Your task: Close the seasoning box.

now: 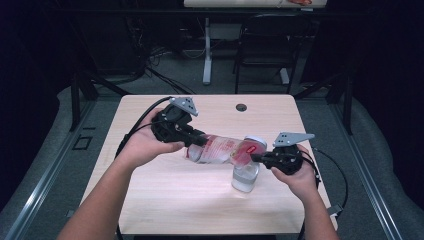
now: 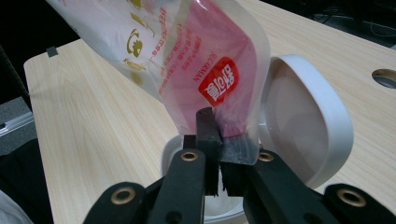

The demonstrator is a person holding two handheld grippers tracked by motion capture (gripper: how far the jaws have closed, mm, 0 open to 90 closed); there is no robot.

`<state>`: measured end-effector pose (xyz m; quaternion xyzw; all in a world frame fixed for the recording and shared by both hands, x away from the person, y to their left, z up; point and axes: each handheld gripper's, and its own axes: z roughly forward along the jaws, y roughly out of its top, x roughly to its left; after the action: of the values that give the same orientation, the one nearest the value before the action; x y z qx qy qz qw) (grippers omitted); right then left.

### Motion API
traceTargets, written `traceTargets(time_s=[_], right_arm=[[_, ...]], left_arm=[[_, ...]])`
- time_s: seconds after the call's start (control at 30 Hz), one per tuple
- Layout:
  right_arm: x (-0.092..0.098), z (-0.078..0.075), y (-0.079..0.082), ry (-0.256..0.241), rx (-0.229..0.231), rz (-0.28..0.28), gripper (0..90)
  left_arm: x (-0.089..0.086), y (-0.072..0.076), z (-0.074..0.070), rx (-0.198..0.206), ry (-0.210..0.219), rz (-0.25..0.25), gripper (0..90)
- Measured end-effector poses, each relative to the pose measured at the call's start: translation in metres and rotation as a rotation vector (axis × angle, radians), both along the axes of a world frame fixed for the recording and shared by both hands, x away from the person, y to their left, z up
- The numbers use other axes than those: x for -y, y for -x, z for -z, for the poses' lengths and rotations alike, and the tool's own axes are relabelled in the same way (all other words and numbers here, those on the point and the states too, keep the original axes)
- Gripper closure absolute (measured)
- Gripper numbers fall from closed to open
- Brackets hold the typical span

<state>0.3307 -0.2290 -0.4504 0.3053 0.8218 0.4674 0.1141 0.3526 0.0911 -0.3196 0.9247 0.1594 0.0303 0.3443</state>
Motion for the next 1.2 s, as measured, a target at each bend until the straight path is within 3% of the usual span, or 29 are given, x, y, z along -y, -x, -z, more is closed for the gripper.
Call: traceTargets(time_s=[0.97, 1.2], right_arm=[[0.0003, 0.0009, -0.0002, 0.003, -0.009, -0.001, 88.1], [-0.0006, -0.0055, 0.0038, 0.023, -0.001, -0.016, 88.0]], left_arm=[[0.0034, -0.0001, -0.0021, 0.002, 0.009, 0.006, 79.4], [0.0014, -0.0006, -0.0027, 0.002, 0.015, 0.002, 79.7]])
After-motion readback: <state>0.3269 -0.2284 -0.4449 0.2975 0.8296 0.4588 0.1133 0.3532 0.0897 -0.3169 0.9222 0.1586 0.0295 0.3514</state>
